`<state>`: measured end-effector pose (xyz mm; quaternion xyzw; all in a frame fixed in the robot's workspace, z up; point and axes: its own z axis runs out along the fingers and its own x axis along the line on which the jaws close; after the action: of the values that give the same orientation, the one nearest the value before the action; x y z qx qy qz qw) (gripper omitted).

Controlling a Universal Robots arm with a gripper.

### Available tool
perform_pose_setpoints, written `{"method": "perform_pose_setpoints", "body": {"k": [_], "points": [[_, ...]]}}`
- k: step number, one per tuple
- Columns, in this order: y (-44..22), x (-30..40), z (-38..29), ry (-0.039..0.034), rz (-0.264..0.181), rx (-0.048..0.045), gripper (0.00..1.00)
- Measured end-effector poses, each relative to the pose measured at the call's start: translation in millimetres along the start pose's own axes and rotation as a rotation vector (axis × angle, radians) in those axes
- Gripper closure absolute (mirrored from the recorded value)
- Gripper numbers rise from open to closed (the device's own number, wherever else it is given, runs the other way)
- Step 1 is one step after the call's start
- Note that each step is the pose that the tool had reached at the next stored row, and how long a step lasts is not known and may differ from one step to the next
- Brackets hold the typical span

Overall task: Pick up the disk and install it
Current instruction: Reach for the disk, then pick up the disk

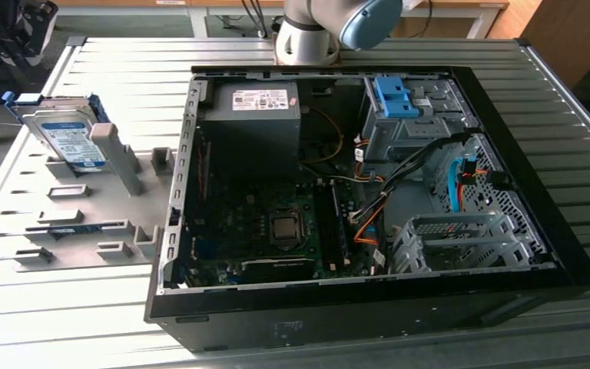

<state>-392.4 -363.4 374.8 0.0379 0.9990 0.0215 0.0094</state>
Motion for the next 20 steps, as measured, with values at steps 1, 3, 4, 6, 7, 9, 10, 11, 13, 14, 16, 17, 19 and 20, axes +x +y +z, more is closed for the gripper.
{"method": "perform_pose_setpoints", "body": {"k": [1,3,4,6,7,9,10,11,13,14,16,17,19,20], "points": [[-0.2,2.4,0.0,-0.0001,0.0,0.0,0.89],[-0.7,9.2,0.0,-0.0001,0.0,-0.0001,0.89],[-0.9,12.2,0.0,-0.0001,0.0,-0.0001,0.89],[-1.3,18.0,-0.1,-0.0001,0.0,0.0,0.89],[-1.5,20.5,-0.1,-0.0001,0.0,0.0,0.89],[-1.7,25.3,0.0,0.0,0.0,0.0,0.89],[-1.4,27.3,0.1,-0.0001,0.0,-0.0001,0.89],[-0.9,28.8,0.1,-0.0001,0.0,-0.0001,0.89],[-0.6,29.9,0.2,-0.0001,0.0,-0.0001,0.89],[-0.6,29.9,0.2,-0.0001,0.0,-0.0001,0.89],[-0.6,30.3,0.2,-0.0001,0.0,-0.0001,0.89],[-0.6,30.3,0.1,-0.0001,0.0,-0.0001,0.89],[-0.6,30.3,0.1,-0.0001,0.0,-0.0001,0.89],[-0.6,30.3,0.1,0.0,0.0,-0.0001,0.89]]}}
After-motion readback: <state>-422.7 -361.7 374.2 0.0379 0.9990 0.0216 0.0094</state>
